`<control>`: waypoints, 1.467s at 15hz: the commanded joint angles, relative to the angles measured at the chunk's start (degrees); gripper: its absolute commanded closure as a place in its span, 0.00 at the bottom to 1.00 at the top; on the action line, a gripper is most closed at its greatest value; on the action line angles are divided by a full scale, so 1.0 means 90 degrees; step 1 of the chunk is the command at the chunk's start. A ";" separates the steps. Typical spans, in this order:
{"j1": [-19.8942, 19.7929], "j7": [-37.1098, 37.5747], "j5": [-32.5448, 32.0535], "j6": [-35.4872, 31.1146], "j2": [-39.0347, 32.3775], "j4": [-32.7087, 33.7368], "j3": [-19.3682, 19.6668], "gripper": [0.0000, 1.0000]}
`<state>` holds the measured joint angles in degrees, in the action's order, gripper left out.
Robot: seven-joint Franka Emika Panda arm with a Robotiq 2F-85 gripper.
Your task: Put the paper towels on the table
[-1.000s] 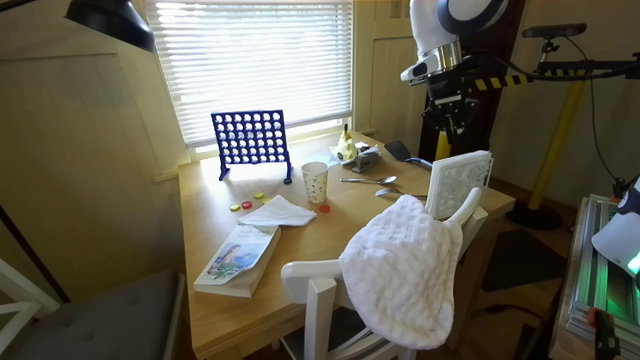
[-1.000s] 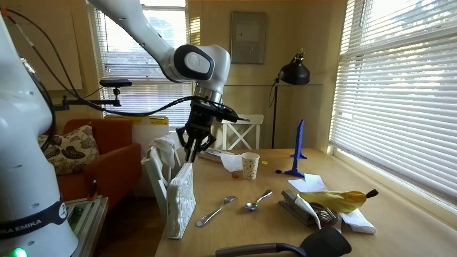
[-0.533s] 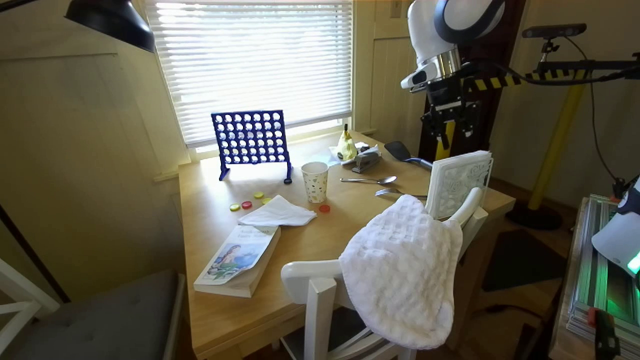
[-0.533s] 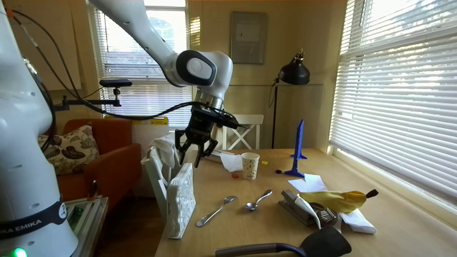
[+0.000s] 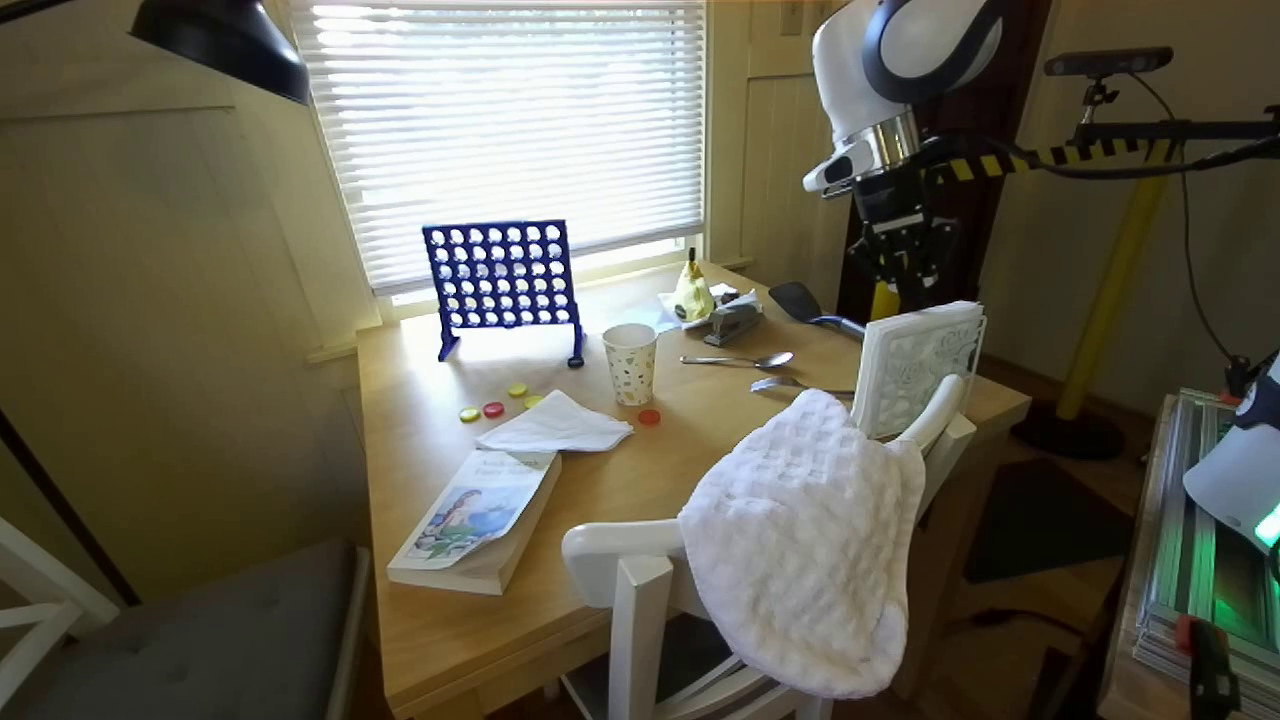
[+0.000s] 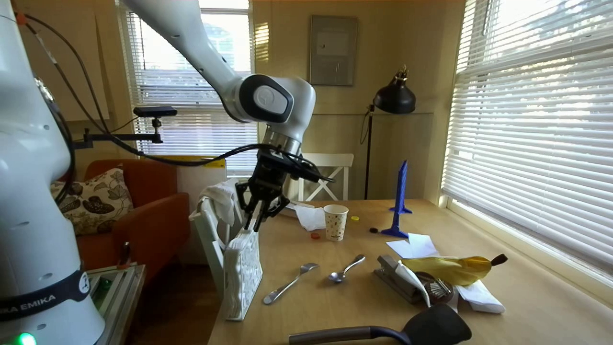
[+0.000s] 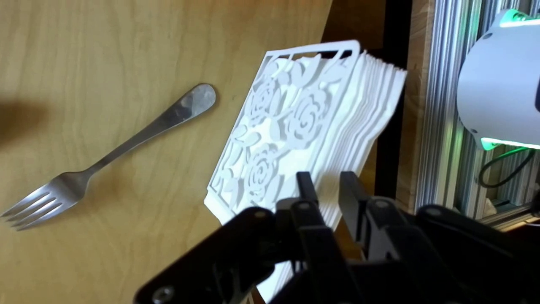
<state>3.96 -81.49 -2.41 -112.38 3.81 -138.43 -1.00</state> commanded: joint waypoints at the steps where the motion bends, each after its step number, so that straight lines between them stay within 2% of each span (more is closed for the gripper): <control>1: -0.0062 -0.0071 0.0063 0.0077 -0.0142 0.0103 0.0005 0.74; 3: -0.0075 -0.0074 0.0065 0.0076 -0.0176 0.0101 0.0004 0.74; 4: -0.0080 -0.0072 0.0064 0.0079 -0.0187 0.0101 0.0004 0.78; 5: -0.0085 -0.0069 0.0059 0.0080 -0.0199 0.0102 0.0003 0.95; 6: -0.0089 -0.0069 0.0060 0.0077 -0.0211 0.0103 0.0002 0.94; 7: -0.0092 -0.0065 0.0059 0.0068 -0.0222 0.0100 0.0000 1.00; 12: -0.0101 -0.0044 0.0031 0.0054 -0.0214 0.0088 -0.0009 1.00; 17: 0.0000 -0.0075 -0.0039 0.0012 0.0399 -0.0157 -0.0112 1.00; 22: 0.0118 -0.0112 0.0009 0.0061 0.0615 -0.0112 -0.0142 1.00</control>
<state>4.53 -81.50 -2.45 -112.40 7.28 -138.59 -2.20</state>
